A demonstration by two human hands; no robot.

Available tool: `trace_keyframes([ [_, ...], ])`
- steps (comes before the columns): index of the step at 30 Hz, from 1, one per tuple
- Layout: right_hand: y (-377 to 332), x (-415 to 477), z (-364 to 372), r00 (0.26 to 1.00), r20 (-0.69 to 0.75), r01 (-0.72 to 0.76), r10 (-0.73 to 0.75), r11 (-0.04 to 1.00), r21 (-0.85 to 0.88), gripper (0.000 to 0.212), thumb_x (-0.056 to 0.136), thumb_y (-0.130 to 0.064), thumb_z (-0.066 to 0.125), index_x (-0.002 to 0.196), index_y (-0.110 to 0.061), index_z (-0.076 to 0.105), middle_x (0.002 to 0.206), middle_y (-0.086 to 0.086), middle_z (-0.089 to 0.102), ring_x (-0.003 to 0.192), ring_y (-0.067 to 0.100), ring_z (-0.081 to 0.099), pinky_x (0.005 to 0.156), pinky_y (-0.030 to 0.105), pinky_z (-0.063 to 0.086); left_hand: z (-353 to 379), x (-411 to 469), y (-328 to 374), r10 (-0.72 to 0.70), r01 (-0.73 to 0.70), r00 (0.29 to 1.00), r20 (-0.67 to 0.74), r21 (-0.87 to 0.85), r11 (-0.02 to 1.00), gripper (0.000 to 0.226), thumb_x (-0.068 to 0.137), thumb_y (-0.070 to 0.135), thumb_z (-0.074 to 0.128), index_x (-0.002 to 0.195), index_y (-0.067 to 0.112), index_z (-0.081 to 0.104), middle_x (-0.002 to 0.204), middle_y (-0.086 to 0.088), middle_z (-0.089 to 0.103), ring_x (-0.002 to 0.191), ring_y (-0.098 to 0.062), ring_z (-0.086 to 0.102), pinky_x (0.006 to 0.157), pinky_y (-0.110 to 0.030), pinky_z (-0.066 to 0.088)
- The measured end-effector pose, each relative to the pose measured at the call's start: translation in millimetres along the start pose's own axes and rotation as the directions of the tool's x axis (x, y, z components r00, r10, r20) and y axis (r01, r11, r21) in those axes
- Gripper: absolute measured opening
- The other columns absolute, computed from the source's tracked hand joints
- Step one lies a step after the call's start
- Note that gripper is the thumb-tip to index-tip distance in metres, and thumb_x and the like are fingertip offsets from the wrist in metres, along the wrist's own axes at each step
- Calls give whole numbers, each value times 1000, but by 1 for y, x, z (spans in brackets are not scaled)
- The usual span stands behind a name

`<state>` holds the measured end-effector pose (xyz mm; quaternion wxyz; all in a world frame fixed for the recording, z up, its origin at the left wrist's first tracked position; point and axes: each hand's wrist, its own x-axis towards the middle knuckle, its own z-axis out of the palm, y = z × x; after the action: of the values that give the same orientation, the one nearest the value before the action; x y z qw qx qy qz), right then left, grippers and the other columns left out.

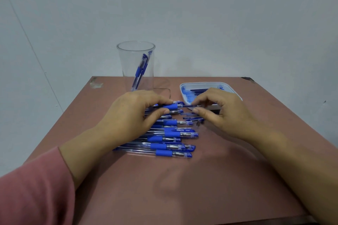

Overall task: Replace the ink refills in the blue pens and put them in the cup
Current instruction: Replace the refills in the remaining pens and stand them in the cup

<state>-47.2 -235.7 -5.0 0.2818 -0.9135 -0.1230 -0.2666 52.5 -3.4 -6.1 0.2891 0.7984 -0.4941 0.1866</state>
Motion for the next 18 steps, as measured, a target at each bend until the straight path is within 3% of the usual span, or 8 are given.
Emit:
trace_keyframes([
  [2, -2, 1, 5, 999, 50, 14, -15, 1000, 22, 19, 88, -22, 65, 106, -25, 70, 92, -13, 65, 88, 7, 62, 77, 16, 49, 1, 0, 0, 4, -4, 1000, 10, 2, 1000, 28, 89, 43, 57, 115, 35, 67, 97, 19, 68, 86, 0, 60, 74, -31, 55],
  [4, -2, 0, 5, 997, 78, 13, -17, 999, 40, 27, 90, -22, 63, 115, -32, 66, 96, -15, 64, 92, 7, 62, 81, 16, 48, 2, 0, 0, 5, -5, 1000, 10, -4, 1000, 27, 91, 42, 58, 115, 34, 68, 96, 19, 68, 85, -1, 60, 73, -31, 55],
  [6, -2, 0, 3, 999, 51, 6, -7, 999, 33, 29, 89, -25, 61, 114, -40, 61, 98, -16, 63, 92, 4, 60, 81, 16, 47, 1, 0, 0, -2, 2, 1000, 11, -7, 1000, 29, 90, 42, 58, 116, 34, 67, 98, 18, 68, 86, -1, 61, 75, -30, 55],
  [10, 0, 0, 4, 998, 70, -12, 9, 999, 50, 22, 88, -23, 60, 108, -27, 69, 98, -11, 64, 93, 8, 61, 81, 21, 50, 1, 0, 1, -5, 5, 1000, 30, -15, 1000, 30, 88, 40, 58, 116, 35, 67, 97, 18, 68, 86, -1, 61, 75, -30, 55],
  [14, 9, 1, -5, 989, 129, -63, 70, 997, -55, 29, 85, -25, 59, 111, -36, 66, 97, -16, 61, 95, 2, 58, 82, 13, 44, 1, 0, 0, -33, 34, 999, 16, -30, 999, 29, 87, 38, 60, 115, 34, 68, 99, 20, 68, 86, -1, 61, 76, -29, 55],
  [18, 19, -3, -16, 962, 238, -90, 134, 978, -186, 22, 80, -33, 71, 101, -38, 69, 92, -19, 60, 95, 2, 55, 83, 28, 49, 1, 0, 0, -35, 35, 999, 5, -27, 999, 27, 88, 36, 63, 114, 33, 69, 99, 21, 67, 86, 1, 60, 77, -27, 55],
])
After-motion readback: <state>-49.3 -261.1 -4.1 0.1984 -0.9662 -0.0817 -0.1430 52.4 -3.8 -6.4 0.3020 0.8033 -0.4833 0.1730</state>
